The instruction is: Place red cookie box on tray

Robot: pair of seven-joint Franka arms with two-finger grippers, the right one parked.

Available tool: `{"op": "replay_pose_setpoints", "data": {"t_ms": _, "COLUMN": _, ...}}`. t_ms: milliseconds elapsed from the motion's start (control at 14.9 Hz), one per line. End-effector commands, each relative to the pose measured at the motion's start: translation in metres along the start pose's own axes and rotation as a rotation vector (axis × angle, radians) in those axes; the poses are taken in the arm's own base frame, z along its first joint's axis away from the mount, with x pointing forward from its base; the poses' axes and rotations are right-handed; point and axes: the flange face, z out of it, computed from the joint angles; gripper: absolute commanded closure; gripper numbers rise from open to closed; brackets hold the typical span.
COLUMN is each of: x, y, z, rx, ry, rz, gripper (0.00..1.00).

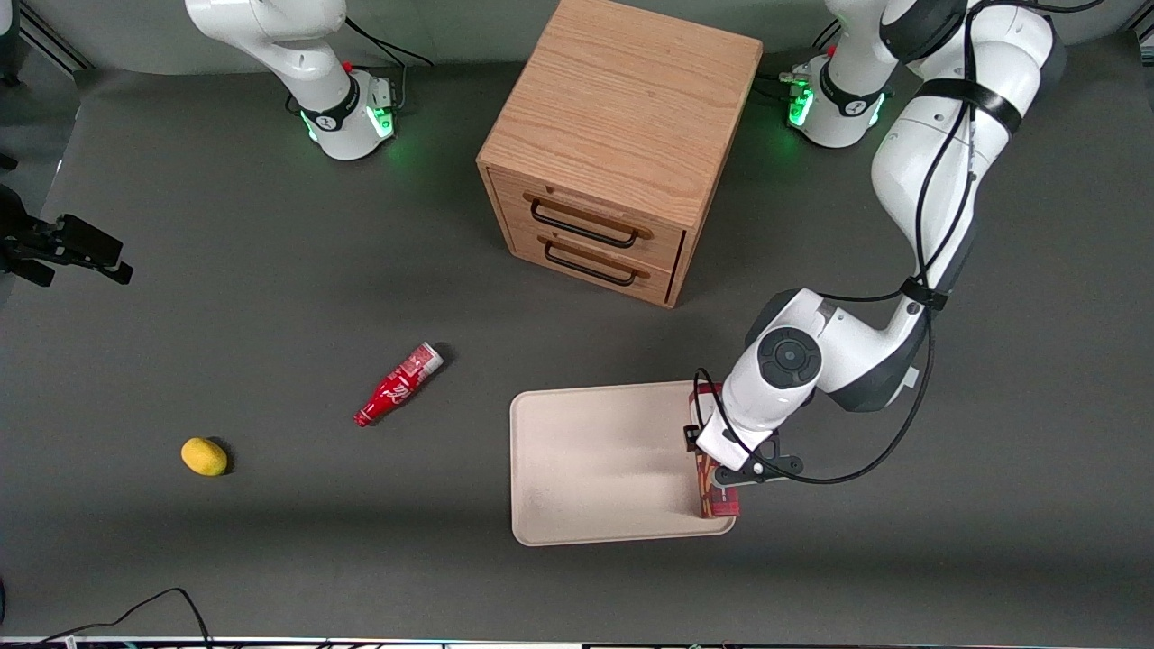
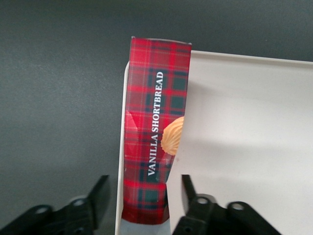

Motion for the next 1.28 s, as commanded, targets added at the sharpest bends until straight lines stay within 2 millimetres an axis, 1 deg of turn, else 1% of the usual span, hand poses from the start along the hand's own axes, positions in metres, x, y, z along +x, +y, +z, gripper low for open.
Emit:
{"op": "replay_pose_setpoints", "data": {"t_ms": 0, "x": 0.001, "y": 0.000, "z": -0.020, "rx": 0.033, "ry": 0.013, "rz": -0.016, "gripper": 0.00}}
{"op": "replay_pose_setpoints", "data": {"t_ms": 67, "x": 0.001, "y": -0.001, "z": -0.032, "rx": 0.061, "ry": -0.003, "rz": -0.019, "gripper": 0.00}}
{"op": "replay_pose_setpoints", "data": {"t_ms": 201, "x": 0.000, "y": 0.001, "z": -0.076, "rx": 0.081, "ry": -0.019, "rz": -0.026, "gripper": 0.00}}
{"op": "replay_pose_setpoints", "data": {"t_ms": 269, "x": 0.000, "y": -0.003, "z": -0.104, "rx": 0.103, "ry": -0.030, "rz": -0.039, "gripper": 0.00}}
{"op": "replay_pose_setpoints", "data": {"t_ms": 403, "x": -0.008, "y": -0.010, "z": -0.171, "rx": 0.133, "ry": -0.062, "rz": -0.072, "gripper": 0.00}}
{"op": "replay_pose_setpoints", "data": {"t_ms": 470, "x": -0.012, "y": -0.017, "z": -0.199, "rx": 0.144, "ry": -0.085, "rz": -0.072, "gripper": 0.00}}
{"op": "replay_pose_setpoints", "data": {"t_ms": 537, "x": -0.012, "y": -0.031, "z": -0.232, "rx": 0.137, "ry": -0.109, "rz": -0.067, "gripper": 0.00}}
{"op": "replay_pose_setpoints", "data": {"t_ms": 604, "x": -0.010, "y": -0.052, "z": -0.265, "rx": 0.125, "ry": -0.117, "rz": -0.089, "gripper": 0.00}}
{"op": "replay_pose_setpoints", "data": {"t_ms": 672, "x": -0.009, "y": -0.079, "z": -0.301, "rx": 0.116, "ry": -0.118, "rz": -0.103, "gripper": 0.00}}
{"op": "replay_pose_setpoints", "data": {"t_ms": 739, "x": -0.012, "y": -0.103, "z": -0.329, "rx": 0.116, "ry": -0.140, "rz": -0.082, "gripper": 0.00}}
{"op": "replay_pose_setpoints", "data": {"t_ms": 873, "x": -0.020, "y": -0.148, "z": -0.371, "rx": 0.124, "ry": -0.188, "rz": -0.030, "gripper": 0.00}}
{"op": "replay_pose_setpoints", "data": {"t_ms": 940, "x": -0.025, "y": -0.171, "z": -0.387, "rx": 0.124, "ry": -0.206, "rz": -0.013, "gripper": 0.00}}
{"op": "replay_pose_setpoints", "data": {"t_ms": 1075, "x": -0.035, "y": -0.209, "z": -0.411, "rx": 0.118, "ry": -0.244, "rz": 0.047, "gripper": 0.00}}
{"op": "replay_pose_setpoints", "data": {"t_ms": 1142, "x": -0.042, "y": -0.227, "z": -0.418, "rx": 0.121, "ry": -0.262, "rz": 0.068, "gripper": 0.00}}
{"op": "replay_pose_setpoints", "data": {"t_ms": 1209, "x": -0.053, "y": -0.242, "z": -0.424, "rx": 0.121, "ry": -0.267, "rz": 0.086, "gripper": 0.00}}
